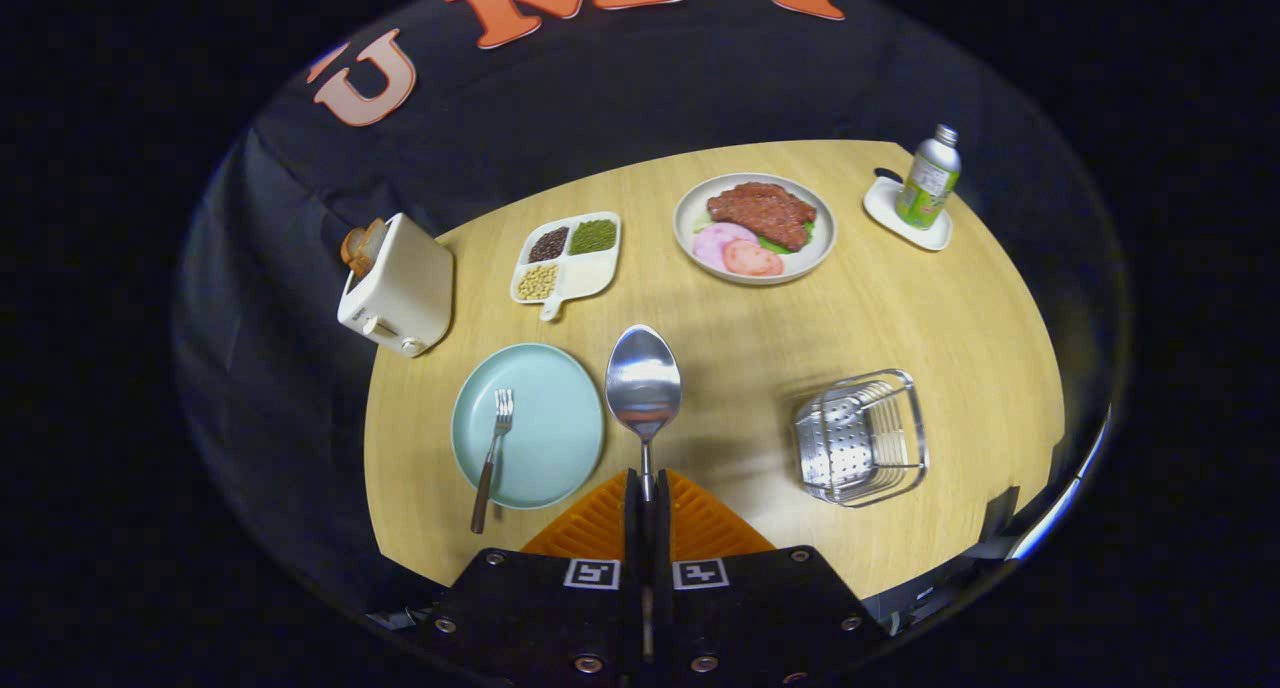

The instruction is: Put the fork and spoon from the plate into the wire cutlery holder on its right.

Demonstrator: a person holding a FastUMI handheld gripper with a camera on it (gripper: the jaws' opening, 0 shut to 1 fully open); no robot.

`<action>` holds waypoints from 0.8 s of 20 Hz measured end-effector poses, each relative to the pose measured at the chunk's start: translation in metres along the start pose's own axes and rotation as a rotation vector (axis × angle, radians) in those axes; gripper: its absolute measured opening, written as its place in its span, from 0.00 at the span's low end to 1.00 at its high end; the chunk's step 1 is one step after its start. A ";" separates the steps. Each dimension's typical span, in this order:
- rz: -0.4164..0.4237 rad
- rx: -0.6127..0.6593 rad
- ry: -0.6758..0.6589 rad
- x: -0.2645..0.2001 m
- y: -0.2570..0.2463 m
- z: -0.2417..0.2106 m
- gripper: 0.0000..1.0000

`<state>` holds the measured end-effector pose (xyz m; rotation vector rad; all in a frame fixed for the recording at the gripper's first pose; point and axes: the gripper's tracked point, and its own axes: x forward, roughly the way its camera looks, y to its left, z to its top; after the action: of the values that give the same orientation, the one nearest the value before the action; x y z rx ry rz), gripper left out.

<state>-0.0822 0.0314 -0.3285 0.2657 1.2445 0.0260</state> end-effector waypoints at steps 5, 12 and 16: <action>-0.081 0.084 0.001 -0.012 -0.069 -0.017 0.05; -0.142 0.059 0.055 -0.002 -0.112 -0.032 0.05; -0.168 0.033 0.042 0.005 -0.121 -0.022 0.05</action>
<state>-0.1165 -0.0806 -0.3658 0.1895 1.3060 -0.1347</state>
